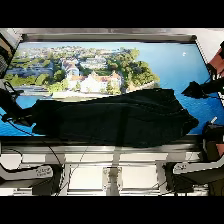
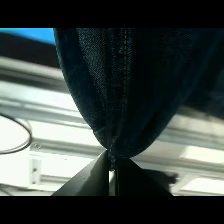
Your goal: Fold the clothes and pants, and hang the long-sleeved shirts on hangers.
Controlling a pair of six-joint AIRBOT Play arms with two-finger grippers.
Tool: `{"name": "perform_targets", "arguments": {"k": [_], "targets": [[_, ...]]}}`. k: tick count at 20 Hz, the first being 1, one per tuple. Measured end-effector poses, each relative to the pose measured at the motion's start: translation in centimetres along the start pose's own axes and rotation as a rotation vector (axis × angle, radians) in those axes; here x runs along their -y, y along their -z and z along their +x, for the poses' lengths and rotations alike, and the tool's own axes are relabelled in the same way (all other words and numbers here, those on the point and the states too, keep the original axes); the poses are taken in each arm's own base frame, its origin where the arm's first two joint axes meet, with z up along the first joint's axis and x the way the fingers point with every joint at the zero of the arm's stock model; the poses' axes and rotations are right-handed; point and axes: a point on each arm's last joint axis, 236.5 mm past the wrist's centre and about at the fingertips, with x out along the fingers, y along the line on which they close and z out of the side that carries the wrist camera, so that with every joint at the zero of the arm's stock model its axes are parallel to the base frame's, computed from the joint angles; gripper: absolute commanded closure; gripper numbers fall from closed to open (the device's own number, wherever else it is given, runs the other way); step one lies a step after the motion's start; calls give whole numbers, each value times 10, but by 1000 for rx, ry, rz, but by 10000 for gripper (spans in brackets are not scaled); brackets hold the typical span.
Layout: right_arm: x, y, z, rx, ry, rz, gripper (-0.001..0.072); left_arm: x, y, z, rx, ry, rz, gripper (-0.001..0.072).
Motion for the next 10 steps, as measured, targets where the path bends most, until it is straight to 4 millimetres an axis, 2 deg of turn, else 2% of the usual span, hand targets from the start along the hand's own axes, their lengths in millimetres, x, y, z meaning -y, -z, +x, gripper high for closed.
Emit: {"name": "perform_targets", "arguments": {"k": [1, 2, 4, 7, 10], "targets": [[-3, -5, 6, 9, 16, -23, 427, -1, -1, 3, 9, -14, 4, 687], [-6, -11, 13, 20, 27, -40, 361, -2, -4, 4, 30, -23, 5, 687], [-8, -22, 29, 42, 49, -68, 326, -5, -18, -1, 128, -46, -18, 686], [-5, -34, 56, 55, 67, -72, 326, -11, -46, -23, 329, -69, -91, 686], [11, -45, 75, 58, 112, -42, 326, -17, -71, -51, 522, -67, -185, 686]]}}
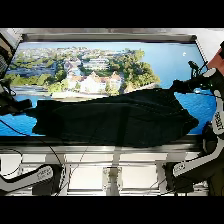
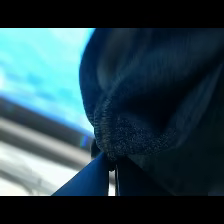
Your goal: Fold the clothes and pants, and hang the long-sleeved shirts on hangers.
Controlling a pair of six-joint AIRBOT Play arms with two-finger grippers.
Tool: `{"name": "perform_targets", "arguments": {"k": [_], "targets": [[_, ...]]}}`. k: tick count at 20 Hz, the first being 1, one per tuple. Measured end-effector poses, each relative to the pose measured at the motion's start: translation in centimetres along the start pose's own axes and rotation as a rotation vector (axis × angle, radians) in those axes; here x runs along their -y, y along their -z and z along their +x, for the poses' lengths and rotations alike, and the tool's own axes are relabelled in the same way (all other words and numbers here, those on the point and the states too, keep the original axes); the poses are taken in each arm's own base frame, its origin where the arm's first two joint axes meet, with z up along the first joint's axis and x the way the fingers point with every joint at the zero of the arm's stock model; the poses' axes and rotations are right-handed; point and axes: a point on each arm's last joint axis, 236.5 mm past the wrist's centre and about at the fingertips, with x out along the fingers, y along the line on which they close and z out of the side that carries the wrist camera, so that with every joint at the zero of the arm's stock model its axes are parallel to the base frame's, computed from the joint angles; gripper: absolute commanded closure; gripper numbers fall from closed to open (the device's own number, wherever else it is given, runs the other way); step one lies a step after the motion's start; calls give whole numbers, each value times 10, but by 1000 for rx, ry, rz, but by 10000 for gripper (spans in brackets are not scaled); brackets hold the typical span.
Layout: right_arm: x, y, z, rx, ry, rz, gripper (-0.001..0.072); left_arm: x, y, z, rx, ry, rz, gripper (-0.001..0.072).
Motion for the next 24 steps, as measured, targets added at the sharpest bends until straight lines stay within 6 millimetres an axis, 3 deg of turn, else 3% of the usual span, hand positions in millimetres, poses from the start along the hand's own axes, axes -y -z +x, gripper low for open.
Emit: {"name": "perform_targets", "arguments": {"k": [5, 8, 10, 12, 14, 16, 20, 24], "targets": [[33, -8, 16, -11, 121, 16, 328, 5, -42, -14, 196, 52, -165, 686], [34, -10, 30, -11, 121, 9, 332, 22, -64, -22, 286, 152, -245, 686], [24, -10, 41, -19, 86, -10, 340, 34, -76, -28, 328, 218, -290, 686], [12, -7, 52, -37, 54, -30, 541, 40, -82, -30, 346, 255, -315, 686], [1, -3, 60, -54, 32, -48, 677, 44, -85, -32, 355, 278, -331, 686], [-7, -1, 64, -68, 16, -59, 685, 46, -87, -32, 357, 292, -343, 686], [-10, -11, 51, -67, 2, -63, 686, 47, -92, -37, 373, 341, -391, 687], [3, -40, 4, -6, 10, -35, 686, 35, -108, -66, 471, 425, -498, 686]]}}
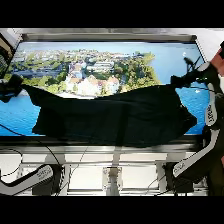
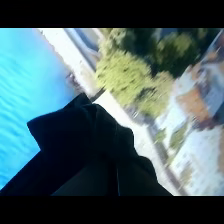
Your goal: Fold the clothes and pants, and hang the long-sleeved shirts on hangers.
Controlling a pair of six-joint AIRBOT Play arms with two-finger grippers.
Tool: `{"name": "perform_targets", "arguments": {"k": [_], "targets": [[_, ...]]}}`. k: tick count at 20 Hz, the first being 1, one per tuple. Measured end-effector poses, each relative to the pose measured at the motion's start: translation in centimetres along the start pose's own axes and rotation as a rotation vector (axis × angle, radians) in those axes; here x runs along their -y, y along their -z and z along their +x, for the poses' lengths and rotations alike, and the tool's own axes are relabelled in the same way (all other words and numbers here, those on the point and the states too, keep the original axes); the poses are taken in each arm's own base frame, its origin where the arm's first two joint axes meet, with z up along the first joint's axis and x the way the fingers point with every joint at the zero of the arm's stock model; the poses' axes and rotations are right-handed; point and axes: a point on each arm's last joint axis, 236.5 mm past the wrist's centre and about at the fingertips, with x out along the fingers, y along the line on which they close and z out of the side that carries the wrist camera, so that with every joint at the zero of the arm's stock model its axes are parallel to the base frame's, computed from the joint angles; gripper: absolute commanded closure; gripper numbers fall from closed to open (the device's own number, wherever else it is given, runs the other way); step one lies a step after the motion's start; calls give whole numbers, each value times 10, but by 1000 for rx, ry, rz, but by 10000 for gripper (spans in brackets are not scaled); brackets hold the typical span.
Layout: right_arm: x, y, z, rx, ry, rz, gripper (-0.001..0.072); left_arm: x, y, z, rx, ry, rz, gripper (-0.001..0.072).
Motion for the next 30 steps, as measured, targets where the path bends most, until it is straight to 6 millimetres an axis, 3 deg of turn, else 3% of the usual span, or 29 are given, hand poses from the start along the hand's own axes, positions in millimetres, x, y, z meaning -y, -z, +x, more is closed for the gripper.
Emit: {"name": "perform_targets", "arguments": {"k": [5, 8, 12, 17, 23, 30], "targets": [[38, -18, -62, 101, 38, 92, 686, -8, -41, -36, 149, 40, -83, 687], [51, -18, -77, 121, 38, 138, 686, -11, -49, -42, 173, 46, -105, 687], [47, -32, -82, 181, 14, 157, 686, -9, -51, -35, 184, 51, -103, 686], [41, -69, -73, 315, 9, 219, 687, 11, -61, -14, 235, 106, -112, 687], [47, -97, -40, 420, 34, 343, 687, 31, -55, 39, 243, 147, -127, 687], [54, -126, -7, 550, 33, 450, 686, 31, -51, 92, 281, 149, -193, 686]]}}
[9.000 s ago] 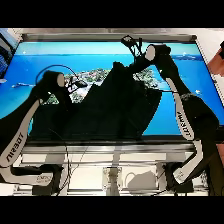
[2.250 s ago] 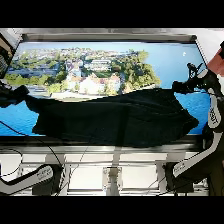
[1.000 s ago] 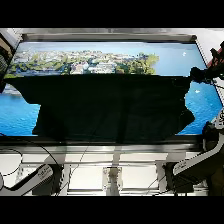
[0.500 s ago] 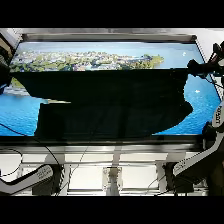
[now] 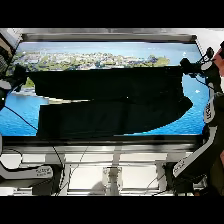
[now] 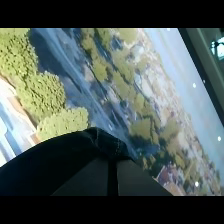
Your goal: Fold the clothes and pants, and hang the long-sleeved shirts on hangers.
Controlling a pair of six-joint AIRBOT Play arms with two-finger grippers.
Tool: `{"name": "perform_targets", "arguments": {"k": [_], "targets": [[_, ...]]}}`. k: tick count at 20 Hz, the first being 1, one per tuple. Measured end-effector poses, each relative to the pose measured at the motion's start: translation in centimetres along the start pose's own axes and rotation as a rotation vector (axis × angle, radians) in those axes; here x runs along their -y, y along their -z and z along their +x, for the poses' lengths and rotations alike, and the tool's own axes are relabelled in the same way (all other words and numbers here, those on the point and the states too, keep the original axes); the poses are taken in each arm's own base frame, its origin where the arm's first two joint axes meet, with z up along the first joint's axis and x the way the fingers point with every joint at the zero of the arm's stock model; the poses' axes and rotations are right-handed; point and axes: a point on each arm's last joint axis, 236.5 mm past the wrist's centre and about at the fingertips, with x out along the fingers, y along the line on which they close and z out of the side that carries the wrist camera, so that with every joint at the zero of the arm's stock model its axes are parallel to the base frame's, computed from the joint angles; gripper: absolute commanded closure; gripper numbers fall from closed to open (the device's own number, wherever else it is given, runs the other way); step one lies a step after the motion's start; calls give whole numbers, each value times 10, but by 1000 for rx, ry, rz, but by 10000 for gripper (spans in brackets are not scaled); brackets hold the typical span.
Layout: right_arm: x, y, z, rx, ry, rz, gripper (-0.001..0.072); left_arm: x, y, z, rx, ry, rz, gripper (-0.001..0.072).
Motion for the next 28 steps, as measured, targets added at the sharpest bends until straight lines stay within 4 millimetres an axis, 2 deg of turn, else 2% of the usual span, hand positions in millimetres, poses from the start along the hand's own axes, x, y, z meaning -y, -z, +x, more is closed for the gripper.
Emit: {"name": "perform_targets", "arguments": {"k": [2, 3, 4, 5, 8, 9, 10, 13, 16, 19, 22, 25, 28], "targets": [[1, 2, 12, 20, -3, 19, 667, -3, 2, 10, 19, 0, -7, 672], [0, 2, 17, 30, -8, 32, 664, -3, 3, 15, 30, 2, -10, 574], [0, 3, 20, 37, -10, 39, 574, -3, 2, 19, 46, 6, -10, 404], [0, 2, 22, 47, -11, 43, 458, -4, 0, 22, 61, 9, -16, 301], [-2, -6, 21, 57, -20, 47, 439, -2, 0, 27, 76, 16, -13, 276], [-3, -10, 18, 52, -23, 43, 405, 0, -3, 27, 86, 21, -13, 267], [-5, -17, 13, 59, -28, 38, 335, 2, -5, 27, 90, 25, -12, 267], [-6, -41, -6, 64, -30, 17, 324, 12, -12, 24, 93, 40, 3, 267], [8, -53, -33, 26, -11, -10, 325, 15, -12, 15, 43, 29, 85, 266], [37, -48, -66, -81, 27, -76, 325, 7, -15, -5, -37, 0, 191, 267], [66, -21, -99, -248, 48, -146, 328, -5, -8, -38, -162, -25, 319, 268], [81, 17, -130, -411, 37, -203, 328, -20, 20, -82, -308, -43, 458, 269], [82, 50, -158, -512, 13, -247, 328, -54, 48, -129, -386, -99, 544, 270]]}}
